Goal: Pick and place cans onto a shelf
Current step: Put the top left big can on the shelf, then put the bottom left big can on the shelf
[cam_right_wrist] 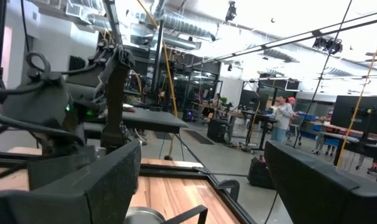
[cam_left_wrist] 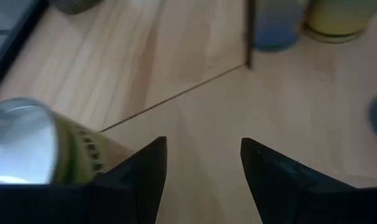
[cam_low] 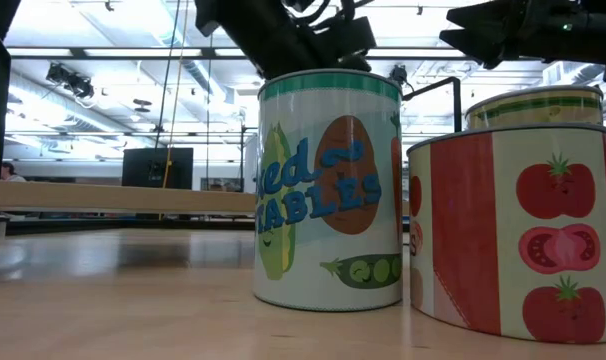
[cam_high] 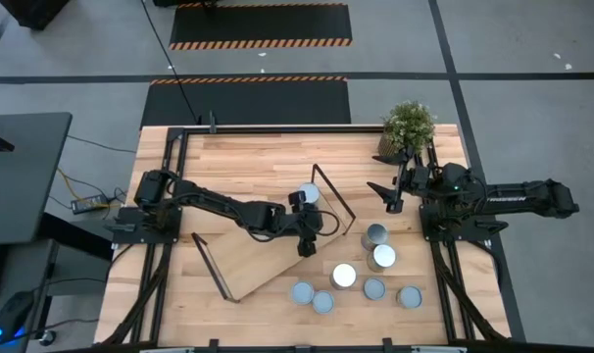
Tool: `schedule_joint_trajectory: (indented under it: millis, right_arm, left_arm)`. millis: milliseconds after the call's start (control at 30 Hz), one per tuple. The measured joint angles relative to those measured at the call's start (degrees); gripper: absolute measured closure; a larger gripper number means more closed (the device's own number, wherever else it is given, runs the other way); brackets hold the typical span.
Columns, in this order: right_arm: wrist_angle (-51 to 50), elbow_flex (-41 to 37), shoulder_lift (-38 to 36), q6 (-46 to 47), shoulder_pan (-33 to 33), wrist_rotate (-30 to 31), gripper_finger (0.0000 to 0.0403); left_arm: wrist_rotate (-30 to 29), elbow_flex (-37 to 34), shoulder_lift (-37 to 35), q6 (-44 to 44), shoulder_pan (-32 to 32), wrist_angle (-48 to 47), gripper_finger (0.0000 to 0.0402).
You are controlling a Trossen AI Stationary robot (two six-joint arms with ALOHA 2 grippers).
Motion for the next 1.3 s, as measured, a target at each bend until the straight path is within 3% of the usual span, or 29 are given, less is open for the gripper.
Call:
schedule_joint_trajectory:
  millis: [733, 867, 1033, 1167, 1300]
  right_arm:
    - [-0.1, 0.0, 0.0, 0.0, 0.0, 0.0, 0.0054]
    - [-0.1, 0.0, 0.0, 0.0, 0.0, 0.0, 0.0054]
    - [0.0, 0.0, 0.7, 0.0, 0.0, -0.7, 0.0054]
    - [1.0, 0.0, 1.5, 0.4, 0.0, -0.8, 0.0054]
    - [1.5, 0.0, 1.9, 0.5, 0.0, -0.8, 0.0054]
  left_arm:
    - [0.0, 0.0, -1.1, -0.2, 0.6, -0.2, 0.02]
    - [5.2, 0.0, -3.3, 1.9, -1.3, 1.5, 0.0208]
    - [14.0, 0.0, -5.0, -6.1, -1.8, 4.7, 0.0209]
    - [15.9, 0.0, -5.1, -7.7, -2.7, 4.1, 0.0203]
    - [15.7, 0.0, -5.1, -6.7, -4.8, 4.8, 0.0171]
